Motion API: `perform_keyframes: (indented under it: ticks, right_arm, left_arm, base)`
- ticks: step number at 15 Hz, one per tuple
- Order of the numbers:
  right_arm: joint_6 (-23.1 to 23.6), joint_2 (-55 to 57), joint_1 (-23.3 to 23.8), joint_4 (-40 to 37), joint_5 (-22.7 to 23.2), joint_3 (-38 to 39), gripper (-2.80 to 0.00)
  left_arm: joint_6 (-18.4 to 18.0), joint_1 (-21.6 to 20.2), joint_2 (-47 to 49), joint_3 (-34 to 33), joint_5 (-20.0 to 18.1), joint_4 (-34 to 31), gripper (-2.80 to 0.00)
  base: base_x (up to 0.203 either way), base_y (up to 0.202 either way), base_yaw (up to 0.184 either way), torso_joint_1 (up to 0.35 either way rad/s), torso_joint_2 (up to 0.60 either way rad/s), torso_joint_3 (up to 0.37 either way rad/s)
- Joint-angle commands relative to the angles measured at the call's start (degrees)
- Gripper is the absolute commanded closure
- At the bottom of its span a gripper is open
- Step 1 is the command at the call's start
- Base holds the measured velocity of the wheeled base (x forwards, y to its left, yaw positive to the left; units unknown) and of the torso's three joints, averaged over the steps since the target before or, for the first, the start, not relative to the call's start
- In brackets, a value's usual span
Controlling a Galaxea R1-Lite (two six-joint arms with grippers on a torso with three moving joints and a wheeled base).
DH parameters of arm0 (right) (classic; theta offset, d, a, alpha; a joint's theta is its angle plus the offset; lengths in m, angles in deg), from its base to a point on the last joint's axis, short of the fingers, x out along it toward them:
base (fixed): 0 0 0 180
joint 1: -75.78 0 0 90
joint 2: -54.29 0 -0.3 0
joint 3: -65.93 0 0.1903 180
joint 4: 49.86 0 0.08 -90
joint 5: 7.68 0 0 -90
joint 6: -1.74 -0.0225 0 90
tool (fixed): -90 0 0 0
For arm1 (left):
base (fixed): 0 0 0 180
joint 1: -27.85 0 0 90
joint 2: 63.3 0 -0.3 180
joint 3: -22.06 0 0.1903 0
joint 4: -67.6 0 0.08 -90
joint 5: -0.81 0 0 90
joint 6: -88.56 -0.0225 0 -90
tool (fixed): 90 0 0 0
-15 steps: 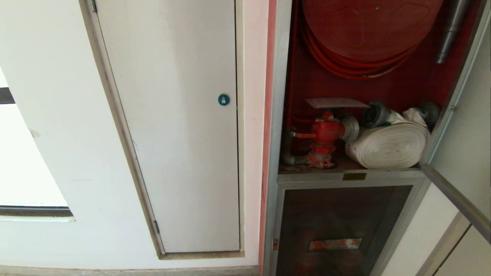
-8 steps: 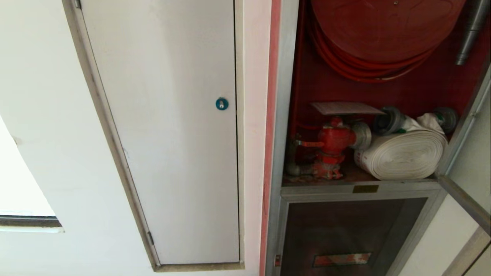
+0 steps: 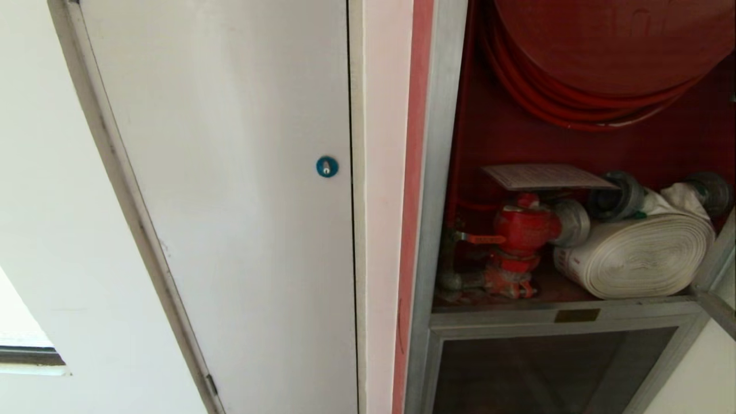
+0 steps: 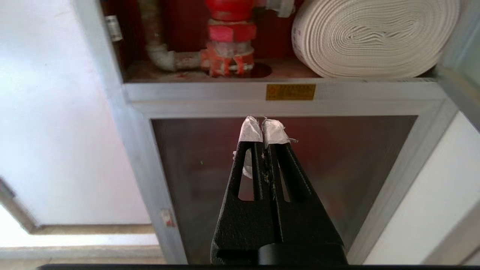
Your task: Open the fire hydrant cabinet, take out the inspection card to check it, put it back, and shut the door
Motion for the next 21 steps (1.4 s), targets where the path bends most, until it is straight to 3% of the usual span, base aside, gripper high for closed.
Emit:
perform_keyframes:
  ticks: [1,13,21]
  right_arm:
    - [0.0,0.05,0.0,0.04,0.06,0.0,0.0]
    - [0.0,0.07,0.0,0.01,-0.01,0.0,0.0]
    - [0.0,-0.01,0.0,0.1,0.08,0.0,0.0]
  left_arm:
    - [0.01,0.01,-0.01,-1.23,0.0,0.04,0.0]
    - [0.12,0.01,-0.01,-1.32,0.0,0.04,0.0]
    - [0.24,0.01,-0.01,-1.29,0.0,0.04,0.0]
  base:
    - [0.193,0.0,0.0,0.002,0.01,0.006]
    - [0.193,0.0,0.0,0.002,0.0,0.002]
    - [0.012,0.0,0.0,0.003,0.0,0.0]
